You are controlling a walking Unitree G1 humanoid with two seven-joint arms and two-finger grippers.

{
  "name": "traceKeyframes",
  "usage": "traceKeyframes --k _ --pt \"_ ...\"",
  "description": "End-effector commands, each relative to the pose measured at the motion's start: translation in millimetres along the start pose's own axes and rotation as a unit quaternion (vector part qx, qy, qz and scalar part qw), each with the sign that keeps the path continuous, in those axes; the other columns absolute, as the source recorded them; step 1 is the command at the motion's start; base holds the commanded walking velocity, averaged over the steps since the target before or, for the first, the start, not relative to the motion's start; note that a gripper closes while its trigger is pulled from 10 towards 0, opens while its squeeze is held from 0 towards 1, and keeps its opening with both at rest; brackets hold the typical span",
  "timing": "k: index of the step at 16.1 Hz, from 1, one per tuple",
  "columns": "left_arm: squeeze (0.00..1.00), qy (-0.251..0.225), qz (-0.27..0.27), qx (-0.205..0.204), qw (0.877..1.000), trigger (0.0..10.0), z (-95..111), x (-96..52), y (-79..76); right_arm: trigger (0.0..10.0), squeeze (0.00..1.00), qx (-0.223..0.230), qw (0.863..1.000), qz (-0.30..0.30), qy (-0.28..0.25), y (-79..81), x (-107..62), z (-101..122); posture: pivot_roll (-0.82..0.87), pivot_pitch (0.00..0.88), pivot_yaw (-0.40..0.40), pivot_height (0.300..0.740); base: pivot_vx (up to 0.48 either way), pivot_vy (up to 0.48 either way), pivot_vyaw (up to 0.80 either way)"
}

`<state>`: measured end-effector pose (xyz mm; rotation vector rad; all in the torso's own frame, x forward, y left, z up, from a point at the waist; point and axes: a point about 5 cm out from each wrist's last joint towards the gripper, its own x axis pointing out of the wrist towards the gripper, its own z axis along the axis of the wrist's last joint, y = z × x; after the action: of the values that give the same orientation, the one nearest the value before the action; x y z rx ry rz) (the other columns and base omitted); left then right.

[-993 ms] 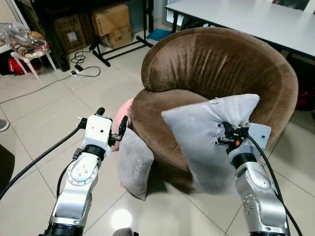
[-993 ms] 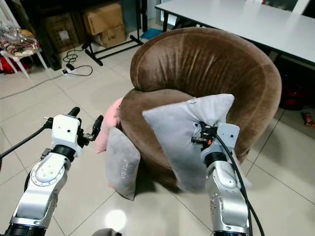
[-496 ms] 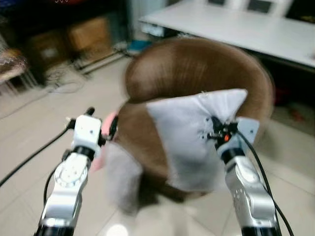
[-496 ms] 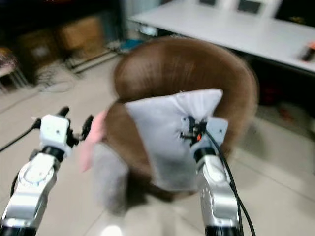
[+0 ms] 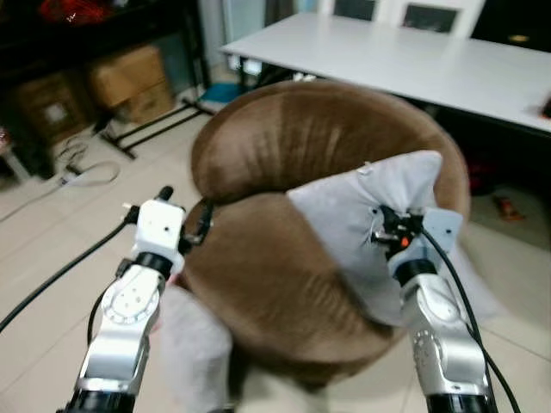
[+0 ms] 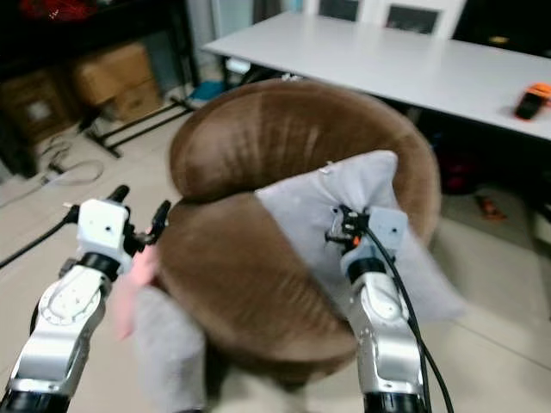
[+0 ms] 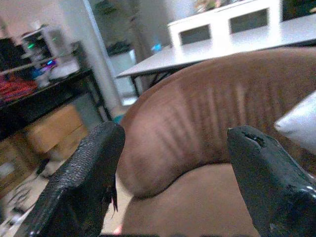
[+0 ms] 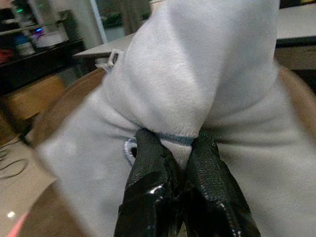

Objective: Move the pillow to the sofa from floor

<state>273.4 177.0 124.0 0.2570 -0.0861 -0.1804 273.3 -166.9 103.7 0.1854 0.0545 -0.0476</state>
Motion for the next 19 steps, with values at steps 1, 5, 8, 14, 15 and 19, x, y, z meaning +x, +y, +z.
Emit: traceKeyframes --k 1,5,8,14,15,19 --pt "0.00 -0.005 -0.013 -0.002 1.000 10.0 2 0.5 -5.3 10.0 0.00 -0.004 0.999 0.000 -0.038 -1.3 2.8 15 0.02 0.000 0.015 0.740 0.416 0.000 0.00" --pt "0.00 -0.003 -0.014 -0.001 1.000 10.0 1 -0.3 -5.2 10.0 0.00 -0.011 0.999 0.008 -0.038 0.7 3.9 15 0.02 0.000 0.009 0.740 0.409 0.000 0.00" --pt "0.00 -0.002 -0.014 -0.001 1.000 10.0 0 -1.7 -5.4 10.0 0.00 -0.015 0.999 0.019 -0.039 3.8 5.4 16 0.02 0.000 0.005 0.740 0.394 0.000 0.00" --pt "0.00 0.005 -0.048 0.003 0.999 10.0 -3 -8.5 -8.2 10.0 0.00 -0.018 0.998 0.044 -0.039 13.5 7.3 19 0.03 0.000 -0.001 0.740 0.122 0.000 0.00" --pt "0.00 0.010 -0.059 0.009 0.998 10.0 -4 -10.4 -8.4 10.0 0.00 -0.022 0.998 0.045 -0.036 15.3 8.2 20 0.03 0.000 -0.002 0.740 0.000 0.000 0.00" --pt "0.00 0.026 -0.111 0.025 0.993 10.0 -8 -20.2 -8.8 10.0 0.00 -0.029 0.998 0.053 -0.023 24.7 10.8 25 0.04 0.000 -0.008 0.740 0.000 0.000 0.00"
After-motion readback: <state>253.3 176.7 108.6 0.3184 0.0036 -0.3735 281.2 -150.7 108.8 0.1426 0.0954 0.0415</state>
